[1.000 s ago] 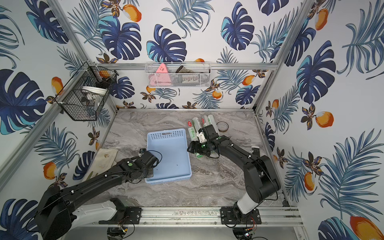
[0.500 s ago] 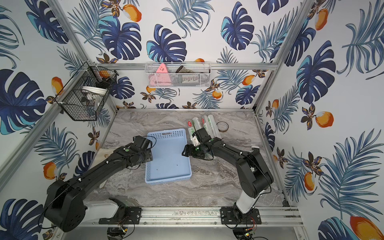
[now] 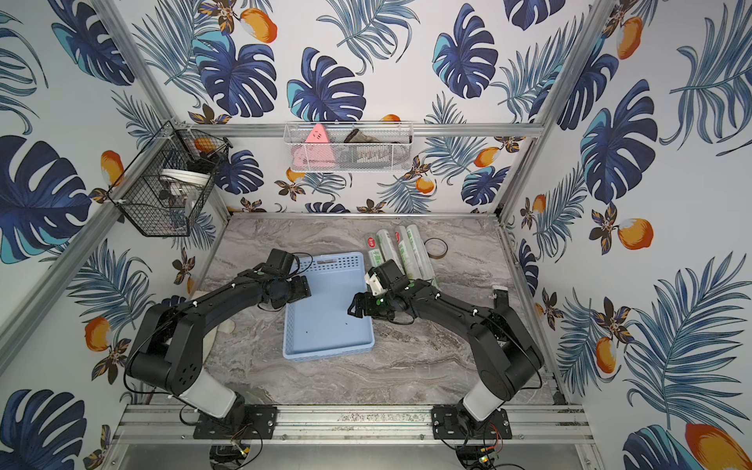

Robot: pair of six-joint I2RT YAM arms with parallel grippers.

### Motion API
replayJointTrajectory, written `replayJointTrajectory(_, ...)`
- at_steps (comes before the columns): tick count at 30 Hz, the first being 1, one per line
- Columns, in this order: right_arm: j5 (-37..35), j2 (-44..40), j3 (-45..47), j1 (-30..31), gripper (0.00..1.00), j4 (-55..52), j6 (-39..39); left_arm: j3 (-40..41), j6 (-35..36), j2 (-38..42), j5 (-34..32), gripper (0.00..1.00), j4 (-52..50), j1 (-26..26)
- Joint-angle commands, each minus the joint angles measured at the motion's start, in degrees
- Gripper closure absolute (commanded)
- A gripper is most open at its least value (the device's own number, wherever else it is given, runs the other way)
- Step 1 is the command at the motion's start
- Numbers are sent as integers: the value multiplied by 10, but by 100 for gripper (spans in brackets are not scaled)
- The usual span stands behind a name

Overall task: Put the plastic wrap into the basket
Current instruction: Move the basket to the center of the board, then pick up the plastic wrap from the center of the board.

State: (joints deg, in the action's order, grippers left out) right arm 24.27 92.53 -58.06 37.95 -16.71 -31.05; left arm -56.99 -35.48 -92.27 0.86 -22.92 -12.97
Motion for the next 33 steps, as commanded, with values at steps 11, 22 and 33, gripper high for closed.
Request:
replayJointTrajectory(11,-186,-44,-13,5,14,-45,31,-22,40,-16,31,17,2,1)
replayJointTrajectory(22,-321,69,-170,-67,37,-150,128,-4,17,67,-26,11,-33,-1)
replayJointTrajectory(33,-312,225,-316,-69,49,-191,173,80,24,242,33,9,-14,-8)
